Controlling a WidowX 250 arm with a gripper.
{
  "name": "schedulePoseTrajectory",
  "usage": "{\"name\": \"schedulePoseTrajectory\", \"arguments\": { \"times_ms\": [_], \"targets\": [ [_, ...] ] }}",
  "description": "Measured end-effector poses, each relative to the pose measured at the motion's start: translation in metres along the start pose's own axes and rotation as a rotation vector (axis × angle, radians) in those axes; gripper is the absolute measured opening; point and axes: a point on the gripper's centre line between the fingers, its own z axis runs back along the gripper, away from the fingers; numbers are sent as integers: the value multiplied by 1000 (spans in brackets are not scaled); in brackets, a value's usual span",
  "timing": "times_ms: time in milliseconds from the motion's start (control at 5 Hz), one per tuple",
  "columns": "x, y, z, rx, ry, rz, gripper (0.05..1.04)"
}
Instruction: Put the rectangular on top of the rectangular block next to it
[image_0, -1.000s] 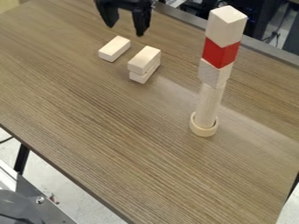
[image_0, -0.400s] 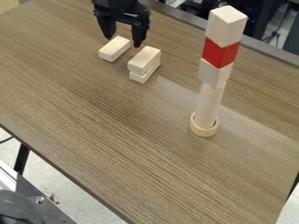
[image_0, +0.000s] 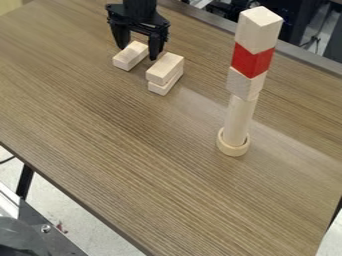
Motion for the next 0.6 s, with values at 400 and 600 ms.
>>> {"name": "schedulePoseTrajectory", "arguments": {
  "times_ms": [400,600],
  "targets": [
    [4,3,-4,25,3,-59,999],
    [5,4,-2,34,9,-80,999]
  ]
}}
